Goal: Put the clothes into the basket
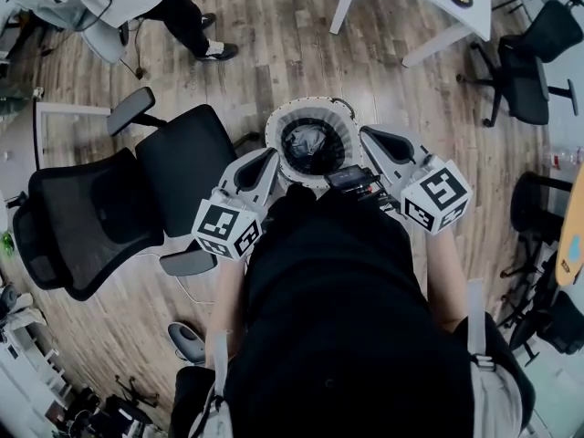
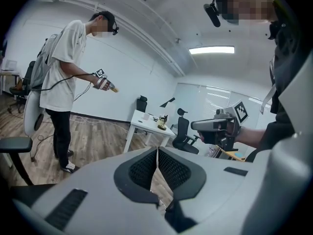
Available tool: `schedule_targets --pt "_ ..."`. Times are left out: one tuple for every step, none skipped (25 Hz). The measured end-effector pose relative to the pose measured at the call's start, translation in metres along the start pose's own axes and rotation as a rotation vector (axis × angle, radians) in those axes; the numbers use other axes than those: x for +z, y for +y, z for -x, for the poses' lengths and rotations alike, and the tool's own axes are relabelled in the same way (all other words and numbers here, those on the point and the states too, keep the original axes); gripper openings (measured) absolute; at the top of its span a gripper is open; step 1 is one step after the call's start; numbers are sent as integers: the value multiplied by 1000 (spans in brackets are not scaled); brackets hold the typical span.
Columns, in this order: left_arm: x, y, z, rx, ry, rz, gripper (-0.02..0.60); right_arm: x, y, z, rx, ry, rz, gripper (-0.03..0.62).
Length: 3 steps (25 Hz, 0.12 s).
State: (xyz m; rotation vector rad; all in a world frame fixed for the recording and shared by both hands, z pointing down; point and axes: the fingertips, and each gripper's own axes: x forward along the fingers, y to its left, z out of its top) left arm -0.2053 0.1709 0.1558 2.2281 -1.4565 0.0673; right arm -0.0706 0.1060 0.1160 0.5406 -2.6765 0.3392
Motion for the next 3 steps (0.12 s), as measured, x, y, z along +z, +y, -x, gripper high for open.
schedule_targets --pt "-1 0 -1 -2 1 1 23 0 -1 0 0 1 2 15" --pt "-2 -1 -2 -4 2 1 23 0 -1 0 -1 1 3 15" --pt "-3 -1 -3 -6 4 1 23 -1 -2 -1 -2 2 5 15"
